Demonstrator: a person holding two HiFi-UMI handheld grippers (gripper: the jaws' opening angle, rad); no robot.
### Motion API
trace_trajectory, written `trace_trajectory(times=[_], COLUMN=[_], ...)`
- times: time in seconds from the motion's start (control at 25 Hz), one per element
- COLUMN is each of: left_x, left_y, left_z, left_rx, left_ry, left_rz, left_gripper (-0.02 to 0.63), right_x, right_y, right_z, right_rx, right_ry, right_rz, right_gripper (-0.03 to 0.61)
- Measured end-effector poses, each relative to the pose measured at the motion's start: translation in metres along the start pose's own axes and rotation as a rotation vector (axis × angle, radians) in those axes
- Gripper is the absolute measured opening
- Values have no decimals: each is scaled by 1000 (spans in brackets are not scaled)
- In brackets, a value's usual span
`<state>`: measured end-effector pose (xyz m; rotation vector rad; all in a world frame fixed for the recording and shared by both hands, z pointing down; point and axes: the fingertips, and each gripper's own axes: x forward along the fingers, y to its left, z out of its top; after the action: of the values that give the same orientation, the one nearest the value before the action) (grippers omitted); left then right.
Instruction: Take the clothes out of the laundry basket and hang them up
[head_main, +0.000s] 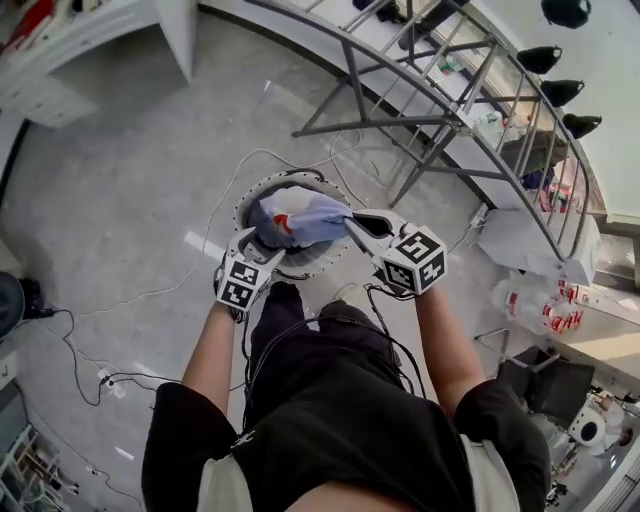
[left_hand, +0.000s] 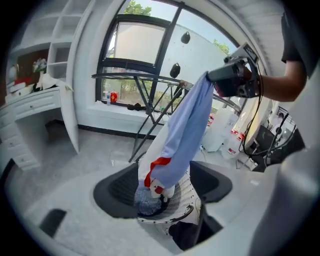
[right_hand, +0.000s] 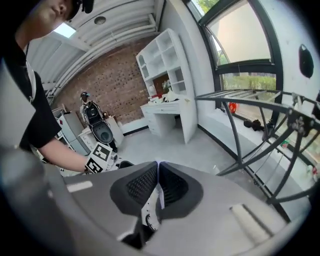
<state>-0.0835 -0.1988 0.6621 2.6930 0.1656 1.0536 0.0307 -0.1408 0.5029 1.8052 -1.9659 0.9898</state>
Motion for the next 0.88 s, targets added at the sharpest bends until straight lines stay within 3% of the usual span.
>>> trace_trajectory(times=[0.2, 0.32, 0.48, 0.64, 0.88], left_x=[0, 7, 31, 70, 114], left_y=[-17, -22, -40, -60, -71], left_z=[7, 8, 8, 8, 29], left_rx=[145, 244, 297, 425, 451], left_ry=[33, 66, 99, 148, 177], left_rz=[-29, -40, -95, -134, -108], left_gripper=[330, 334, 333, 333, 328], right_x=[-61, -99, -148, -190, -237], right_y=[6, 14, 29, 32, 33], right_z=[47, 75, 105, 128, 136], right_rx=[10, -52, -143, -166, -162], right_ry=[-93, -134, -186, -255, -310], right_rz=[-40, -66, -86, -124, -160], right_gripper=[25, 25, 25, 25, 25])
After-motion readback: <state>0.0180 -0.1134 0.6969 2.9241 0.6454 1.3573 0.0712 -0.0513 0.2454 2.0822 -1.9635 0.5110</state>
